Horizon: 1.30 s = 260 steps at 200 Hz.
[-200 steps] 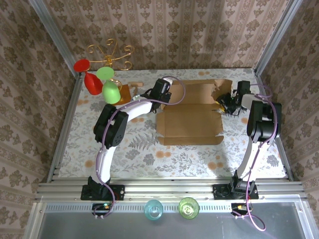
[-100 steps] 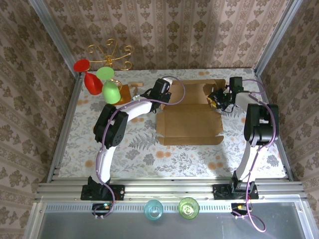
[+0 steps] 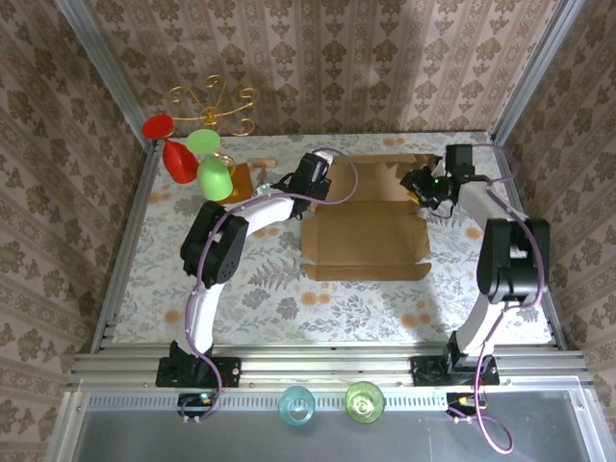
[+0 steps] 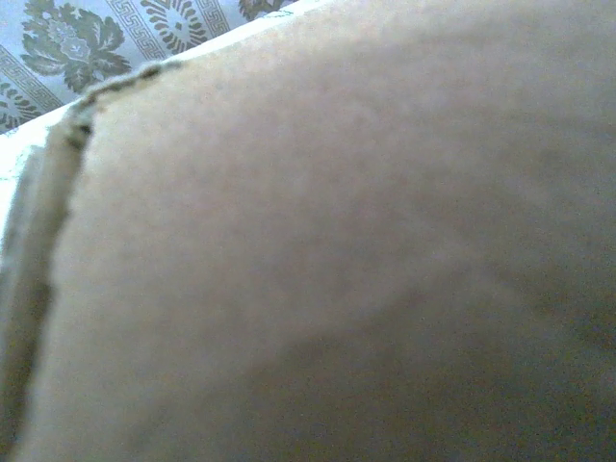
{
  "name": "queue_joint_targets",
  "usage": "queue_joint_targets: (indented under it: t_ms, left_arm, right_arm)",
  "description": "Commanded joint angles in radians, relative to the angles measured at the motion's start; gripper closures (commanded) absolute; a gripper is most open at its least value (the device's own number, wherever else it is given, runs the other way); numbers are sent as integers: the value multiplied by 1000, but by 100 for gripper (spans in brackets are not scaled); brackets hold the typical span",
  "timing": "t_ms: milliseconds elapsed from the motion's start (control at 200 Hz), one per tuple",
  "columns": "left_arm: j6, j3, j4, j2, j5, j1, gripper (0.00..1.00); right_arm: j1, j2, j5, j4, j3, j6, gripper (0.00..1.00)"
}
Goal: Fold the paper box
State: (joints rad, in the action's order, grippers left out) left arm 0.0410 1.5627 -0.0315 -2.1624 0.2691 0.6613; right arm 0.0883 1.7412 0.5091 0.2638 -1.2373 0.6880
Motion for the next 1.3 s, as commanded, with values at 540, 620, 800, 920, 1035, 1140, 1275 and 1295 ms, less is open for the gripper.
queue_joint_targets:
  t_ms: [540,620,800,920,1035,1140,1275,1295]
  left_arm:
    - [-142,-293,-88,174,29,-7,100]
    - [-150,-300,-93,177,4,-10,100]
    - [-154,-292,-94,166,-30,-16,100]
    - [-154,-275,-91,154,-39,-17,100]
    - [-147,-249,-82,134,-45,-19,100]
    - [-145,-222,-74,118,-50,-20,100]
    - [-143,-203,-76,105,-50,-25,100]
    - [-143,-202,-79,105,-49,-23,100]
  right_arm:
    - [272,-130,-142,-399,254,-187,71]
    - [265,-35,-99,-385,180,-189,70]
    - [244,170,5,-286,-5,-181,71]
    - [208,241,58,-251,-85,-175,71]
    - [180,270,139,-280,-97,-153,71]
    - [175,238,211,-329,-41,-137,73]
    - [176,101,209,-416,141,-158,73]
    - [177,79,206,-426,164,-161,73]
